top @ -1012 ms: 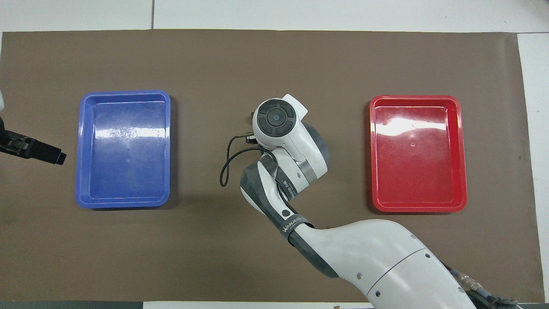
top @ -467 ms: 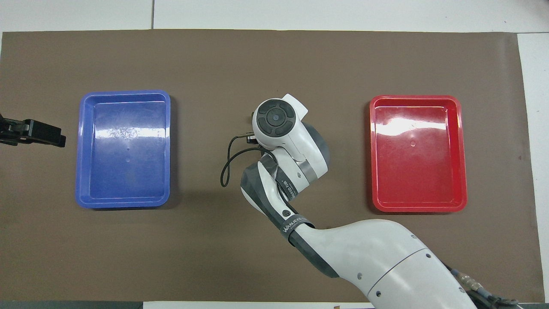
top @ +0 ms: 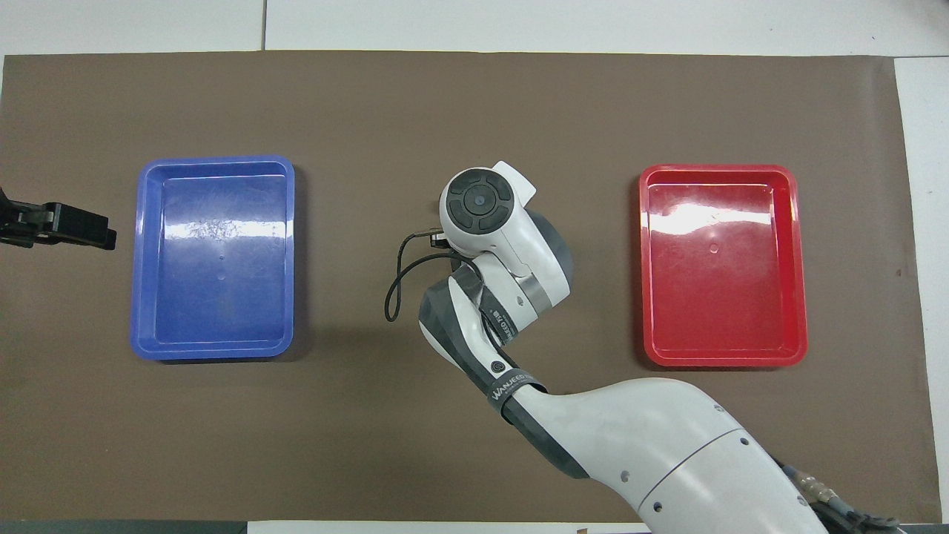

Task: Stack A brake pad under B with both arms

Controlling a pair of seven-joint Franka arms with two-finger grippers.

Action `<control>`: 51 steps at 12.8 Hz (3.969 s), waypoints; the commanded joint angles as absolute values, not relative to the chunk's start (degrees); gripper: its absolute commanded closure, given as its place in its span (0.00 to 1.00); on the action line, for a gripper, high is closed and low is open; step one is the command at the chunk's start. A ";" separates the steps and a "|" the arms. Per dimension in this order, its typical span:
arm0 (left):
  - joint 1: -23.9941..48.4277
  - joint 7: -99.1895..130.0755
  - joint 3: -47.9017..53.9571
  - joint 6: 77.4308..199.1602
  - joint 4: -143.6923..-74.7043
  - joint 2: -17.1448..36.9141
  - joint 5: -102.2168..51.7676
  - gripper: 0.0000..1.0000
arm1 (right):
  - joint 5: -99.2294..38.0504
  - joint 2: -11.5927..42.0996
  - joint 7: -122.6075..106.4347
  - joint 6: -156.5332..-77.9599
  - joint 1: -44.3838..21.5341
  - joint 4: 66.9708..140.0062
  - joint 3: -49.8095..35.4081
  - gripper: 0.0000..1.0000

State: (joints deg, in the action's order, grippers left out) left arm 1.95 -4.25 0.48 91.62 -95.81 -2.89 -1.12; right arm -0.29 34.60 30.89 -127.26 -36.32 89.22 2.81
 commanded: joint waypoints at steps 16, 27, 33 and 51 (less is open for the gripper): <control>1.58 -3.60 0.35 92.46 -97.47 -4.04 -1.32 0.02 | 1.49 15.93 31.38 -115.95 -23.75 92.64 3.43 0.00; 1.58 -3.60 0.35 92.37 -97.47 -4.04 -1.32 0.02 | 1.58 -3.33 8.80 -86.94 1.54 92.55 1.16 0.00; 1.58 -3.60 0.35 92.46 -97.47 -4.04 -1.32 0.02 | 1.06 -3.43 8.79 -85.60 5.98 92.55 -3.08 0.00; 1.58 -3.60 0.35 92.46 -97.47 -4.04 -1.32 0.02 | 1.76 -2.72 6.50 -85.25 4.75 89.91 -3.60 0.00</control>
State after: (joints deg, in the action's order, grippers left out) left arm 1.90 -4.14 0.26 91.62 -95.89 -2.89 -1.12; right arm 1.36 -2.81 8.03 -85.49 4.19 90.47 -3.19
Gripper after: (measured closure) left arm 0.013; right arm 0.000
